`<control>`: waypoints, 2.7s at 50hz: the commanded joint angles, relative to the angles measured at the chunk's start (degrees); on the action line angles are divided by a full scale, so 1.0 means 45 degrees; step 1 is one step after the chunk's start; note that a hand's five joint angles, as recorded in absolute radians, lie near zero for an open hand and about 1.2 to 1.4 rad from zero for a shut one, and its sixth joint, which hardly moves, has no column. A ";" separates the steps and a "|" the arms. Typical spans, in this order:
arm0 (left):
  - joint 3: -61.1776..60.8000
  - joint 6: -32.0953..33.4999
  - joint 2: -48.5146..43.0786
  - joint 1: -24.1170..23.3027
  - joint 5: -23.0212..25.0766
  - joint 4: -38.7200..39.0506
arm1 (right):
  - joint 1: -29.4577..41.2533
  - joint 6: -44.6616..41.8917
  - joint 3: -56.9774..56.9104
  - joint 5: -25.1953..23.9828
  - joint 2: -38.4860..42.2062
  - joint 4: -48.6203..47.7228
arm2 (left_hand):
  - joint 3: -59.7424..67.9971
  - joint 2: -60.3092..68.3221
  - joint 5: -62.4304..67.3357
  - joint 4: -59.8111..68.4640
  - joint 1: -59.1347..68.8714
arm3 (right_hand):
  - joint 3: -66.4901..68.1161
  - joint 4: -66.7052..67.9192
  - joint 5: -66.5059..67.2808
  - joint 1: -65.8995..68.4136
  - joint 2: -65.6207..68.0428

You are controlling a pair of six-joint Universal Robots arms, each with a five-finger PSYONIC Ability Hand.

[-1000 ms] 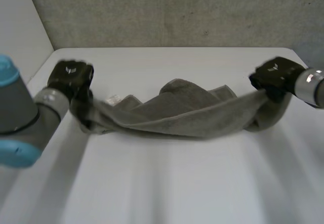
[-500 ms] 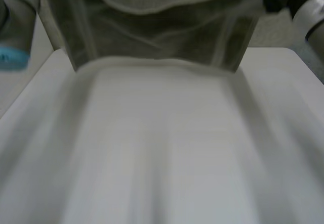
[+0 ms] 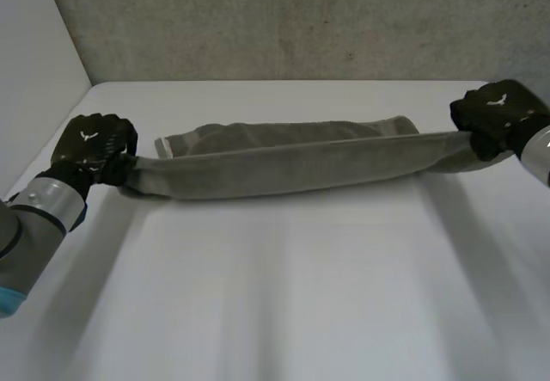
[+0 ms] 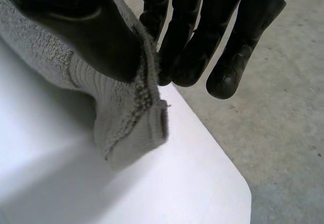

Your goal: Fold the towel.

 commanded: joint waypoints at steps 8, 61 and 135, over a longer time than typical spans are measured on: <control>0.0526 0.0005 -0.1808 -0.0853 -0.0086 0.0618 | 0.0159 0.1296 -0.0106 -0.0004 0.1044 -0.0021 | 0.0939 0.1063 0.1272 0.0568 0.1451 | 0.0833 0.0708 0.0798 0.0934 0.1080; 0.0937 0.3110 -0.2476 -0.0698 -0.1981 -0.1060 | 0.0198 0.1139 0.0147 0.0153 0.1105 0.0155 | 0.0458 0.0582 0.0791 0.0088 0.0971 | 0.0833 0.0708 0.0798 0.0934 0.1080; 0.5085 -0.0292 -0.3553 -0.1404 -0.1574 -0.1295 | 0.2425 -0.0326 -0.1083 0.1989 0.2609 -0.3419 | 0.0939 0.1063 0.1272 0.0568 0.1451 | 0.0833 0.0708 0.0798 0.0934 0.1080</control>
